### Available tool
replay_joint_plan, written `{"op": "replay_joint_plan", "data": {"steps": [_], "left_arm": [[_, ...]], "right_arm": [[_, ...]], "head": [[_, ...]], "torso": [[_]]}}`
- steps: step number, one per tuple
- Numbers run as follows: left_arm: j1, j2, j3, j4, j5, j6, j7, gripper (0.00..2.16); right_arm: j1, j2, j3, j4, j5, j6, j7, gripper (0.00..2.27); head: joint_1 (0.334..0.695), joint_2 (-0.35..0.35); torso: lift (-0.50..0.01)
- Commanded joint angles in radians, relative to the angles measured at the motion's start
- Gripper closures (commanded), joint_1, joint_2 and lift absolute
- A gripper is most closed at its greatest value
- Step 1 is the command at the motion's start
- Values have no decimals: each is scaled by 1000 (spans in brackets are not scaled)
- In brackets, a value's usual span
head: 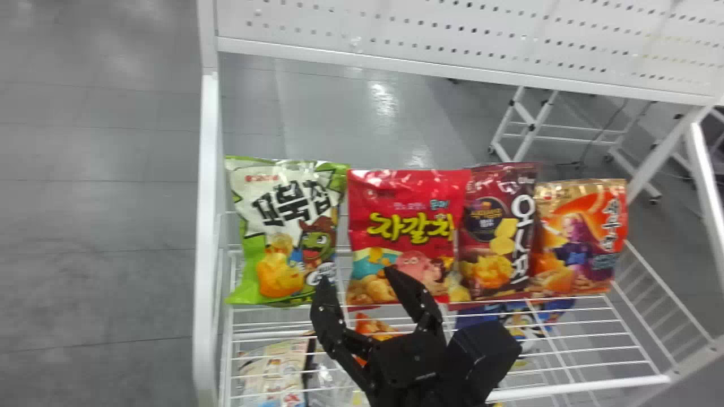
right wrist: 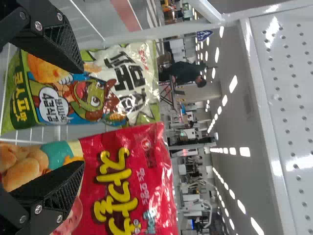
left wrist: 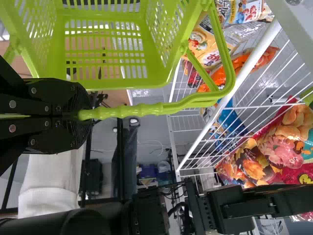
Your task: Hold basket handle with left hand then pick Gkobukchip with right hand and place into basket
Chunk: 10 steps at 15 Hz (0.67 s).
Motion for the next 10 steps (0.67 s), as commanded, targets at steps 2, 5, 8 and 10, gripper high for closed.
{"op": "replay_joint_plan", "data": {"steps": [2, 5, 8, 10], "left_arm": [[0, -3, 0, 9, -3, 1, -1, 2142], [0, -3, 0, 13, -6, 1, -1, 2142], [0, -3, 8, 15, -8, 1, -2, 2142], [-5, -3, 14, 20, -8, 1, -1, 2142]], "right_arm": [[-78, 23, 55, 30, 55, 74, -6, 167], [-145, 45, 81, 84, 82, 108, -21, 171], [-216, 68, 88, 152, 78, 117, -31, 171], [-253, 85, 90, 187, 79, 117, -35, 171]], "head": [[695, -203], [695, -132], [695, -102], [695, -77]], "torso": [[-32], [-32], [-32], [-32]]}}
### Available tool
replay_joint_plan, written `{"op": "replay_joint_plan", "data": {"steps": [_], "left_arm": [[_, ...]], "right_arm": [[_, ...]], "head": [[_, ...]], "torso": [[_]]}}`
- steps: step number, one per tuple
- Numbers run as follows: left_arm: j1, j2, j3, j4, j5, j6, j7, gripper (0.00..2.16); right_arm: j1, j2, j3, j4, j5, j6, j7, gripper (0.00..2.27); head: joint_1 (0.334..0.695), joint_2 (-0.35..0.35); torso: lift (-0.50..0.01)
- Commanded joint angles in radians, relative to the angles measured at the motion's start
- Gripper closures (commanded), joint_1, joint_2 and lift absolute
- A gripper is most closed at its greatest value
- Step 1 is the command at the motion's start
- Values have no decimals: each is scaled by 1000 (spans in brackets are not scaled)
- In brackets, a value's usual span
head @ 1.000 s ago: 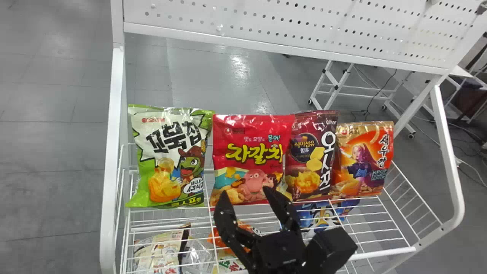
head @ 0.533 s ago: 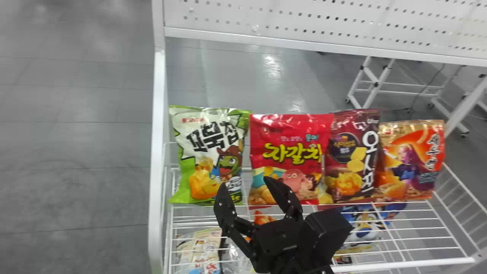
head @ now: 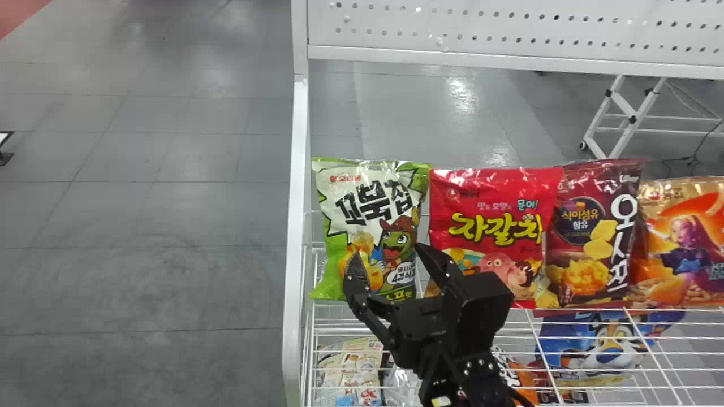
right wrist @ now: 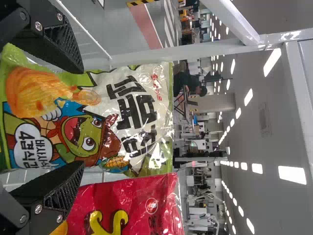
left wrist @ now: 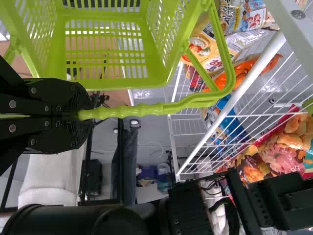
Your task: Hold basket handle with left hand then pick Gkobukchip with right hand and place into basket
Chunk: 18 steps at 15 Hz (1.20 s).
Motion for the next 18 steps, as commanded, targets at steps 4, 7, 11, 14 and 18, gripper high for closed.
{"op": "replay_joint_plan", "data": {"steps": [4, 7, 11, 14, 18], "left_arm": [[-14, -3, 14, 24, 1, 1, -1, 2142], [-22, -3, 14, 33, 0, 1, 0, 2142], [-38, -3, -2, 36, 0, 1, 17, 2142], [-43, -3, -13, 36, -2, 1, 27, 2142], [-43, -3, -38, 39, -11, 1, 28, 2142]], "right_arm": [[-84, 30, 11, 76, 5, 50, -13, 549], [-78, 24, 23, 73, 10, 50, -28, 1963], [-54, 12, 23, 39, -7, 44, -40, 1986], [-24, -6, 19, 7, -9, 16, -47, 1986], [6, -40, 16, -35, -18, 10, 7, 1986]], "head": [[695, -49], [695, -31], [695, -33], [695, -46], [695, -73]], "torso": [[-32], [-32], [-32], [-32], [-32]]}}
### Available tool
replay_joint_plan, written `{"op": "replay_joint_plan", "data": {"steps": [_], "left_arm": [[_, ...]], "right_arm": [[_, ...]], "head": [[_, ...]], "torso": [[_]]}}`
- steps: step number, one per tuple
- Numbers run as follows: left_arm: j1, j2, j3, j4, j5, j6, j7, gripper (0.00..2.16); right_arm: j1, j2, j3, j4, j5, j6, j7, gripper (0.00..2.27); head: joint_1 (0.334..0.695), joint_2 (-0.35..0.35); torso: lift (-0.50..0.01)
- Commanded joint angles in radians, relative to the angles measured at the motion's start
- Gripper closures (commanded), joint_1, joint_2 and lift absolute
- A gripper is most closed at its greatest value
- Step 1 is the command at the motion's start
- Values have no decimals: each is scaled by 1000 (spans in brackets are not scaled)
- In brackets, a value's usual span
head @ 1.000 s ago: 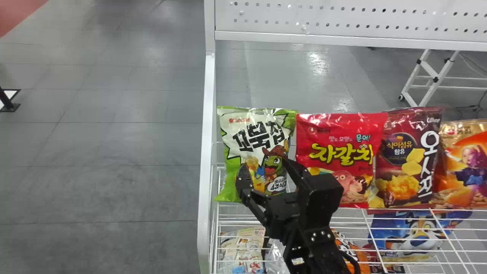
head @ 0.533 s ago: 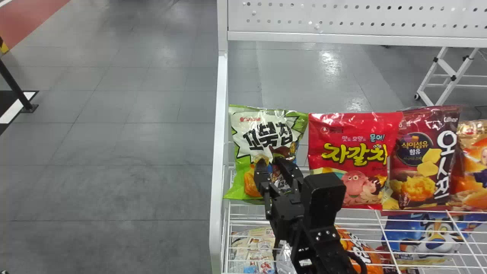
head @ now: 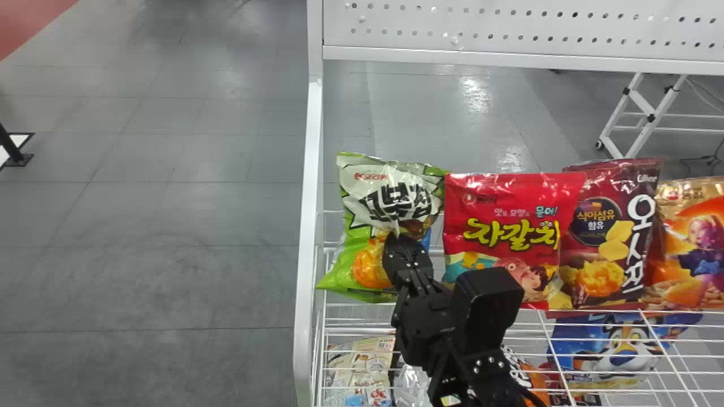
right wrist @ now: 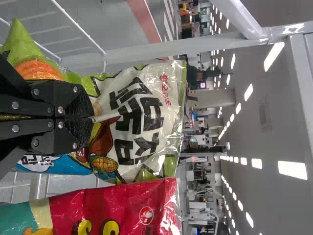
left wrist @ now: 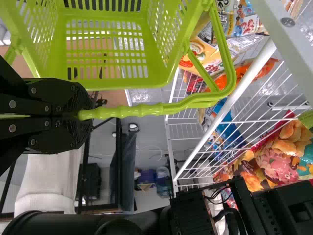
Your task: Hold basket handle with left hand then pick Gkobukchip with right hand and place into basket
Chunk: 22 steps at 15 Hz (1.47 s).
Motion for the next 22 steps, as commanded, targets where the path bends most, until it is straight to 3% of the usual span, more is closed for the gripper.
{"op": "replay_joint_plan", "data": {"steps": [1, 11, 17, 22], "left_arm": [[1, -3, -20, 0, -7, 1, 6, 2142], [15, -3, -51, -9, -21, 1, 9, 2142], [13, -3, -57, -11, -22, 1, 7, 2142], [6, -3, -75, -6, -41, 1, 12, 2142]], "right_arm": [[13, -25, -1, -14, -7, -9, 32, 1986], [64, -36, -31, -73, -61, -43, 161, 1986], [159, -81, -67, -227, -63, 34, 158, 1986], [261, -136, -180, -403, -126, 206, 158, 1986]], "head": [[695, -73], [695, -66], [695, -96], [695, -179]], "torso": [[-32], [-32], [-32], [-32]]}}
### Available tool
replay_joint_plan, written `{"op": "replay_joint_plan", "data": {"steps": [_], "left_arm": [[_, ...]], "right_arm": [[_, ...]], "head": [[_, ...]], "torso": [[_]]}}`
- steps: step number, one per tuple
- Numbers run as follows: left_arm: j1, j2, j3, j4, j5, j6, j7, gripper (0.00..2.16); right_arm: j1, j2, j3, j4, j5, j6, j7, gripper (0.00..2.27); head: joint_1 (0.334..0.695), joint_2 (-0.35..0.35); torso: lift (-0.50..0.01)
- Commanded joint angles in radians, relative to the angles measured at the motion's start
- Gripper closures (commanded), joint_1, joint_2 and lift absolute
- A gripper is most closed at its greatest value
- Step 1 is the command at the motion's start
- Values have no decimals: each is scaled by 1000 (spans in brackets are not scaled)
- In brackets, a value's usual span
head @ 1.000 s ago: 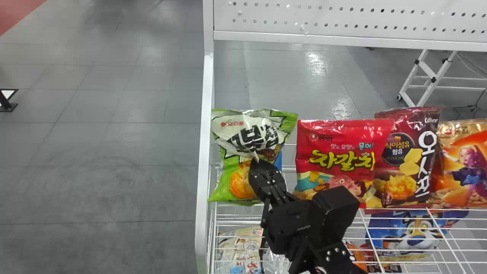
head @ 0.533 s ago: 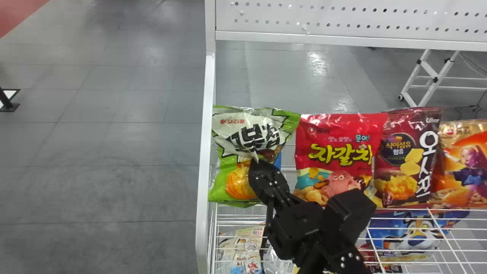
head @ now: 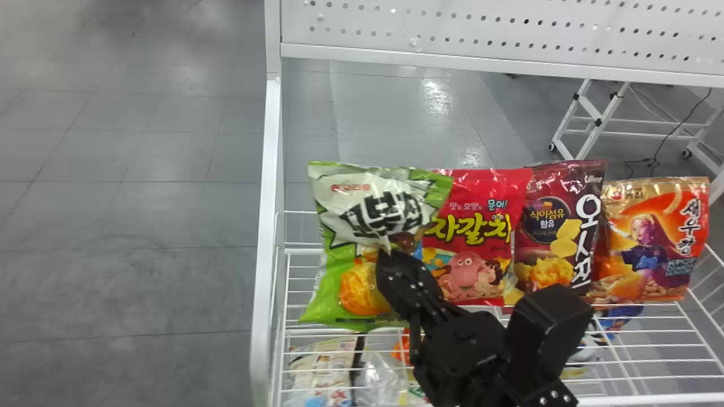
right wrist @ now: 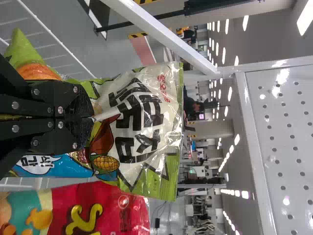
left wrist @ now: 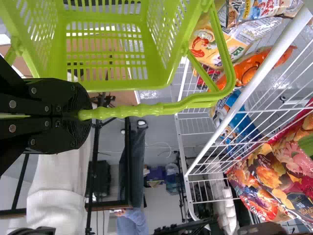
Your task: Hold basket handle with left hand then pick Gkobukchip with right hand and place into basket
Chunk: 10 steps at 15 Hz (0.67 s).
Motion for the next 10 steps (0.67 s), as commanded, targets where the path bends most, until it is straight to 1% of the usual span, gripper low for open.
{"op": "replay_joint_plan", "data": {"steps": [1, 3, 4, 6, 7, 9, 10], "left_arm": [[-2, -3, -13, -1, -13, 1, 1, 2142], [-2, -3, -19, 1, -14, 1, 2, 2142], [-2, -3, -19, -1, -16, 1, 2, 2142], [-2, -3, -21, -1, -19, 1, 10, 2142], [-2, -3, -25, -1, -19, 1, 15, 2142], [-2, -3, -28, -4, -20, 1, 22, 2142], [-2, -3, -28, -5, -20, 1, 27, 2142]], "right_arm": [[59, -28, -76, -92, -45, 103, 0, 1986], [100, -54, -163, -168, -110, 201, 3, 1986], [117, -59, -225, -214, -165, 315, 26, 1986], [134, -57, -364, -277, -318, 493, 80, 1986], [134, -54, -424, -299, -374, 576, 100, 1986], [134, -28, -510, -329, -441, 754, 130, 1986], [124, -28, -561, -351, -492, 883, 130, 1986]], "head": [[695, -217], [695, -268], [695, -299], [695, -350], [695, -350], [695, -350], [695, -350]], "torso": [[-32], [-32], [-32], [-32], [-32], [-32], [-32]]}}
